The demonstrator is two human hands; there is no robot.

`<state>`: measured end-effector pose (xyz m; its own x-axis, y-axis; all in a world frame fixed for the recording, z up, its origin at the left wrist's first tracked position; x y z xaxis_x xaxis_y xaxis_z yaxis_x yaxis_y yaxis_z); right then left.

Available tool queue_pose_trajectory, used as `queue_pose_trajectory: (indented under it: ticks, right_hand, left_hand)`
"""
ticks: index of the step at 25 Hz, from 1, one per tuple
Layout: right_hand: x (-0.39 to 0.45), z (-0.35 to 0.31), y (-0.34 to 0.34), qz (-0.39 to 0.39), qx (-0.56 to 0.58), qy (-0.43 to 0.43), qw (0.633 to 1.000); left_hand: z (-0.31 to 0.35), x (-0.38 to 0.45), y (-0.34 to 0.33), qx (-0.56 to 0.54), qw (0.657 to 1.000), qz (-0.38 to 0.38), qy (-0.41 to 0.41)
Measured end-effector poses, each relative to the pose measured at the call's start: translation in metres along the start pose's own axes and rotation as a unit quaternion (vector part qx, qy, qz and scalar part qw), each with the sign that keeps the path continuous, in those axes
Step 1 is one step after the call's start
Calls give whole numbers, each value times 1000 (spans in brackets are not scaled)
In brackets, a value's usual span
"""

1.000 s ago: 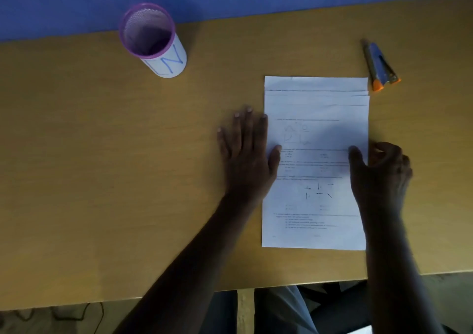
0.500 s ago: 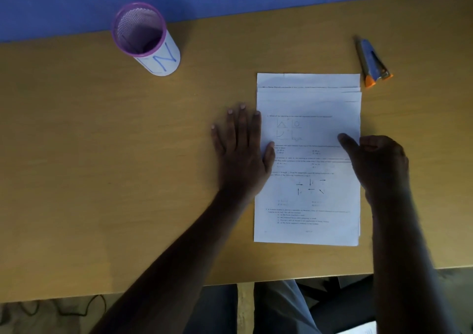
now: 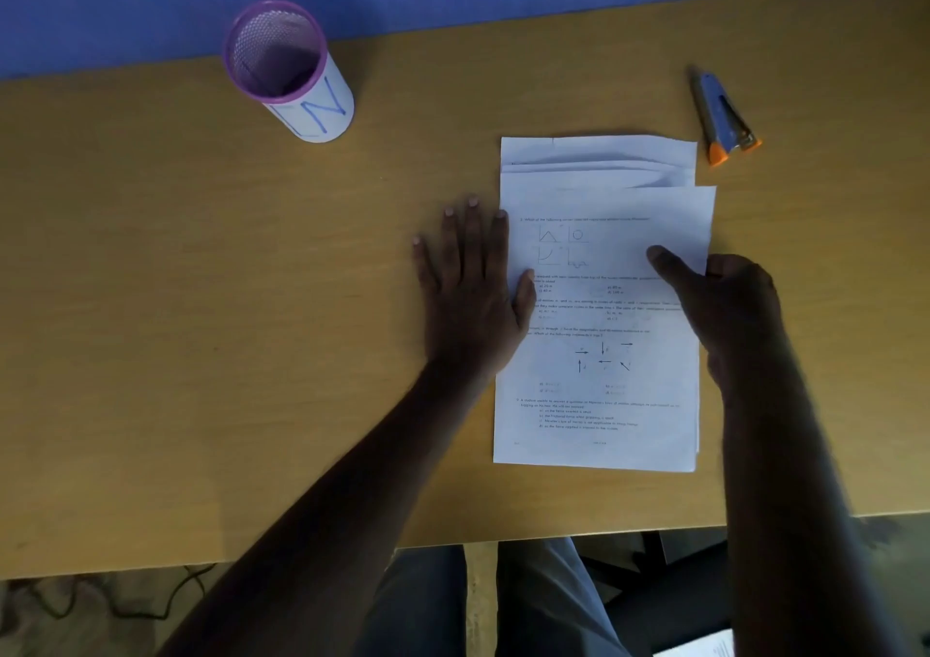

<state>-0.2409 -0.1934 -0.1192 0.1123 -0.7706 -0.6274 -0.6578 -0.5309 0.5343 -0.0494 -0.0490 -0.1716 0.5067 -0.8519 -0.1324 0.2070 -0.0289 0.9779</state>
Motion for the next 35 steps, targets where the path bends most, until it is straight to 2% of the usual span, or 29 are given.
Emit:
queue_pose_trajectory:
  ticks: [4,7,9,12,15,16,17,19,20,21,23,25,30,35]
  right_hand:
    - [3,0,2,-5,65,10,998]
    - [0,5,1,54,114,10,992]
    - [-4,7,-1,63,131,50,988]
    - [-12,9,-1,27,128,139,982]
    - [-16,7,4,2,123,190,974]
    - [-17,6,5,-9,144,198,970]
    - [-20,3,4,-27,177,203,963]
    - [-25,-5,0,-71,243,216,943]
    - [-29,-11,-2,-87,263,227,934]
    - [-35,-20,-3,-98,277,238,926]
    - [-46,-40,-3,-110,304,261,910]
    - [-60,-64,2,-109,332,293,890]
    - [-93,-122,26,-55,326,367,869]
    - [-125,-146,41,19,248,460,852]
  left_hand:
    - [0,0,-1,-1,1000,4,0]
    - [-1,0,-3,9,1000,0,-5]
    - [-2,1,-3,5,1000,0,-7]
    - [-4,1,-2,-13,1000,-12,-7]
    - [-7,1,6,-125,992,0,3]
    - [-9,2,11,-211,977,10,10]
    - [-12,4,18,-329,944,19,22]
    - [-24,8,33,-572,817,13,70]
    - [-29,10,44,-651,754,-6,86]
    - [-34,14,58,-691,718,-26,85]
    - [-37,21,87,-710,700,-58,52]
    - [-34,25,120,-721,690,-52,33]
    - [-23,30,200,-735,676,48,-26]
    - [-31,28,229,-737,667,98,-56]
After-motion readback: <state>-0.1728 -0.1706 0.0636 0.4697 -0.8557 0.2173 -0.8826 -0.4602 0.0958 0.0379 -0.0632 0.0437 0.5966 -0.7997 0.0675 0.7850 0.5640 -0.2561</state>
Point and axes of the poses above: each hand's wrist, its own x-axis towards the middle knuckle, its own y-axis out of the back of the hand, z = x × y, the point moved 3 cm from there along x, towards the middle knuckle, and after that the axes turned 9 degrees about -z, right-handed, at the moved point
